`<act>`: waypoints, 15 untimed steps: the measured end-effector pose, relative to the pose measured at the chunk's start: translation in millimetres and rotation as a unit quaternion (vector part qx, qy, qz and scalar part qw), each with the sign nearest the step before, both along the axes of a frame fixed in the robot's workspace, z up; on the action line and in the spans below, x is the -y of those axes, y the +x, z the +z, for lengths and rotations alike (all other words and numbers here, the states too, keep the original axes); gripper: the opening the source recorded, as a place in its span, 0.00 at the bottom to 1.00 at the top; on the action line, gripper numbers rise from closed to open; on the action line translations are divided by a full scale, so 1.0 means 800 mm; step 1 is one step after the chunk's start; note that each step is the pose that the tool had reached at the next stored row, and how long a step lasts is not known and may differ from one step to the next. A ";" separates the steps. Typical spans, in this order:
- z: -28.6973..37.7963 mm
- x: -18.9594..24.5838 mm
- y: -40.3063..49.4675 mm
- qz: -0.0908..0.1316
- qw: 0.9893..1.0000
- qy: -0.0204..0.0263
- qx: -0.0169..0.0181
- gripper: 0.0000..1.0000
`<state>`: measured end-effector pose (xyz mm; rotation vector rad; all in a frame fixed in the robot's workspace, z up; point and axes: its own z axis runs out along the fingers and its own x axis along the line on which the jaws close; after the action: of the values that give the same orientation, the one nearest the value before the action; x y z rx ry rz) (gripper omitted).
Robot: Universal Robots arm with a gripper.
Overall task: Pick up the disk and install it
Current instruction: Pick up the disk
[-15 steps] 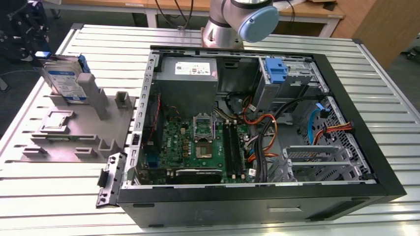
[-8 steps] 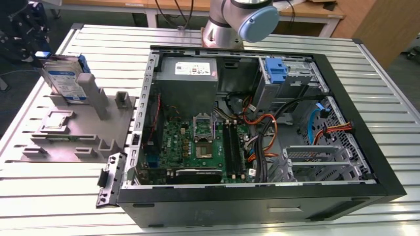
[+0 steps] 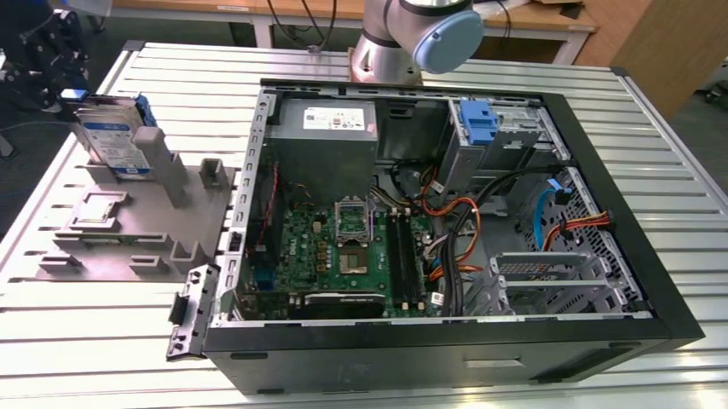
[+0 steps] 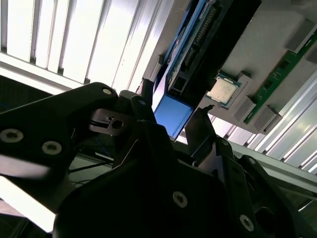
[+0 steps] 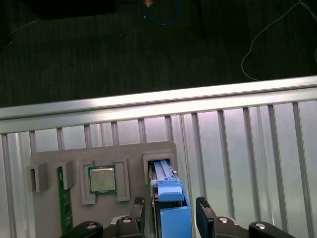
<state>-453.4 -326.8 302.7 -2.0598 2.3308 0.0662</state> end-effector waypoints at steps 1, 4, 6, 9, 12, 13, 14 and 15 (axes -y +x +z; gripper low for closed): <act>-0.0015 0.0000 0.000 0.001 1.000 0.000 0.000 0.53; -0.0056 0.0000 0.000 0.003 1.000 0.000 0.000 0.53; -0.0085 0.0000 0.000 0.004 1.000 0.000 0.000 0.53; -0.0126 0.0000 0.000 0.005 1.000 0.000 0.000 0.53; -0.0166 0.0000 0.000 0.005 1.000 0.000 0.000 0.53; -0.0176 0.0000 0.000 0.005 1.000 0.000 0.000 0.53; -0.0180 0.0000 0.000 0.005 1.000 0.000 0.000 0.53; -0.0183 0.0000 0.000 0.005 1.000 0.000 0.000 0.53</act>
<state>-453.4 -326.8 288.1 -2.0720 2.3205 0.0665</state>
